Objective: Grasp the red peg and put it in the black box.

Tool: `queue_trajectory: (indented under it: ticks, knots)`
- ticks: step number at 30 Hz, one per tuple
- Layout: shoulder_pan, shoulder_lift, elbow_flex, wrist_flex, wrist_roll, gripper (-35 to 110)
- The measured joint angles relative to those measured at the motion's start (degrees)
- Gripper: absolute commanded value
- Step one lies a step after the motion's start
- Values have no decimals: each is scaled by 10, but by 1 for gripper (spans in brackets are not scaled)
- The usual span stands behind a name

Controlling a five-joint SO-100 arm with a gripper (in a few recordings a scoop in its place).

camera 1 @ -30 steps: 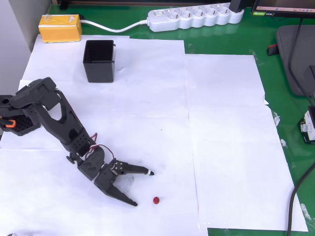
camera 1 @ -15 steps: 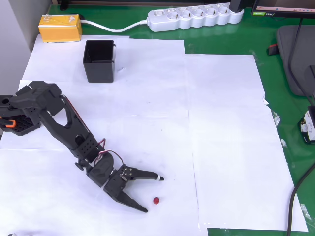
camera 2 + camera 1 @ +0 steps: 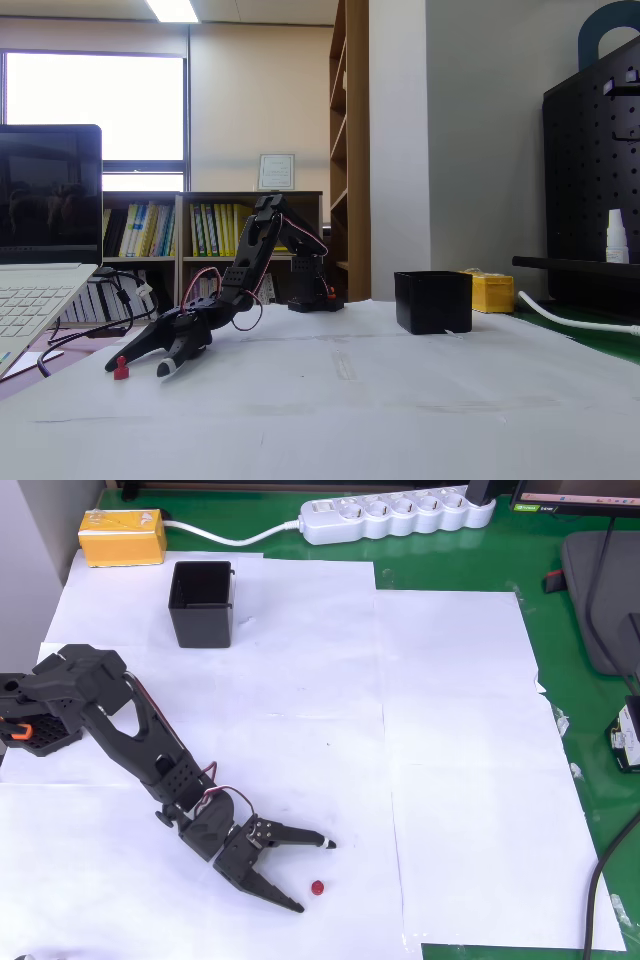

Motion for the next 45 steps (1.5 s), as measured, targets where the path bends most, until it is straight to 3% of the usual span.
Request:
queue_trajectory:
  ticks: [34,38,40,45]
  knots:
    - [-4,12,53,60,10,39]
    - [-4,12,49,60,10,34]
    - [-4,12,49,60,10,17]
    - [-7,12,48,54,20,5]
